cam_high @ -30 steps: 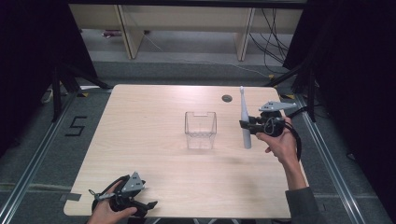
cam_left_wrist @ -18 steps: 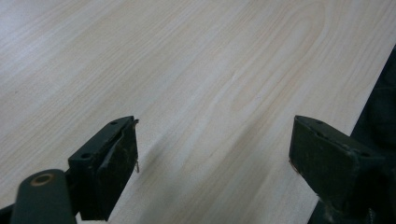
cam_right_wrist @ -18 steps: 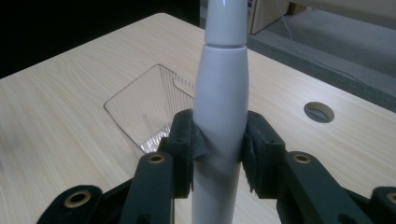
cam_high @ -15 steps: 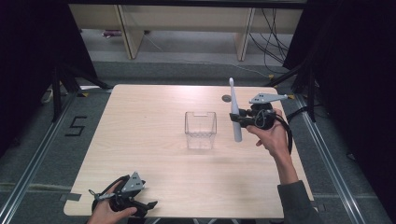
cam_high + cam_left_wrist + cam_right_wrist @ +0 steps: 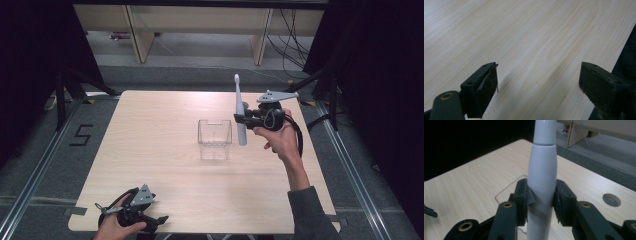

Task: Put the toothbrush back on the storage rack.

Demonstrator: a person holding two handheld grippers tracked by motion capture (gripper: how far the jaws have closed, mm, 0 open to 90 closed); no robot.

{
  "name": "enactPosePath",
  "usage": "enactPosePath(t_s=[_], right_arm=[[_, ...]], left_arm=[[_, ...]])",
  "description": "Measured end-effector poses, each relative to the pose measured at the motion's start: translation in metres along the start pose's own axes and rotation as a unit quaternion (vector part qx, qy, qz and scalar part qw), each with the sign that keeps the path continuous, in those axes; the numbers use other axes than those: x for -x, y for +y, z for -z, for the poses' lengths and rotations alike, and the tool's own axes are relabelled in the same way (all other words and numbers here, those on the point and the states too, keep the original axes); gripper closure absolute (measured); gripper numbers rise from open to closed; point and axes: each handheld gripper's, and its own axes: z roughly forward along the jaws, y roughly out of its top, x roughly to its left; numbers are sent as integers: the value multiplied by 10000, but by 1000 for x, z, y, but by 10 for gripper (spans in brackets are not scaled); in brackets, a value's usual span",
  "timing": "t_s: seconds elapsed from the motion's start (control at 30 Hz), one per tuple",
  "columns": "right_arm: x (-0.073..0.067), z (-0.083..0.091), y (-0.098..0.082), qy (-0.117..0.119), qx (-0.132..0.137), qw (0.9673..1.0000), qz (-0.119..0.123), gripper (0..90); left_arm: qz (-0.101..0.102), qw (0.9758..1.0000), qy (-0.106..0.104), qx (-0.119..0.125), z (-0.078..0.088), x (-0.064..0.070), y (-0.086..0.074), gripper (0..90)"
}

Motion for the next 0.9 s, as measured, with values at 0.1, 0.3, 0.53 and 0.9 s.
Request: enactPosePath(t_s=[0.1,0.3,0.53,0.9], right_arm=[[-1,-2,3,32,20,10000,48,670],[-4,-12,11,122,2,9999,110,670],[-9,-31,17,315,9,9995,28,670],[-10,-54,21,289,-81,9995,27,670]], left_arm=[[-19,10000,4,6,0,0,0,149],[-18,10000,5,-24,-1,0,0,149],[-43,10000,6,10,1,-1,0,149],[-21,10000,-15,26,1,1,0,148]])
